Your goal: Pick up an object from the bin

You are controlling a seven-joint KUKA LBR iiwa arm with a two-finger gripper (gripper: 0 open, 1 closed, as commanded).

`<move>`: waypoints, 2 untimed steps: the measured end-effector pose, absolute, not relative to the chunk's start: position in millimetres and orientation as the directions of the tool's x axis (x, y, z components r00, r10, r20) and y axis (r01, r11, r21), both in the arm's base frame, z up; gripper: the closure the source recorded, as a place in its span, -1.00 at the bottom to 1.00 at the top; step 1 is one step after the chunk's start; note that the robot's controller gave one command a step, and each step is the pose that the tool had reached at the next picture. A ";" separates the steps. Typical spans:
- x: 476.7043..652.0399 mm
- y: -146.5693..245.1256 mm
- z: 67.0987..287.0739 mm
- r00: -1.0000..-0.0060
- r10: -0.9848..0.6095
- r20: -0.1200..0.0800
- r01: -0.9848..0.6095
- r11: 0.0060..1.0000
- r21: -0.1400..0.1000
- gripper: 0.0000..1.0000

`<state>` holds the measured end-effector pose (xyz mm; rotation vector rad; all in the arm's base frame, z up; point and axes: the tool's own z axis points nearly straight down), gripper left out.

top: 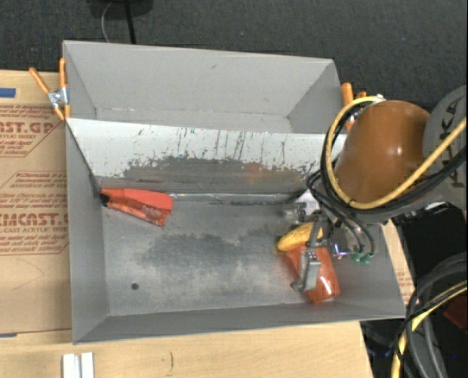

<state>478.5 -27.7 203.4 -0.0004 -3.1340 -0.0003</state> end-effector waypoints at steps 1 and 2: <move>480.1 -27.7 207.7 -1.000 -0.001 -0.001 -0.001 1.000 0.000 -1.00; 492.9 -56.7 182.0 -0.996 -0.089 -0.005 -0.089 0.996 0.001 -1.00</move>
Offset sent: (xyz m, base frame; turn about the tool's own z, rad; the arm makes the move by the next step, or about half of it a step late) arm 0.0246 -0.0745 -0.0591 -0.1662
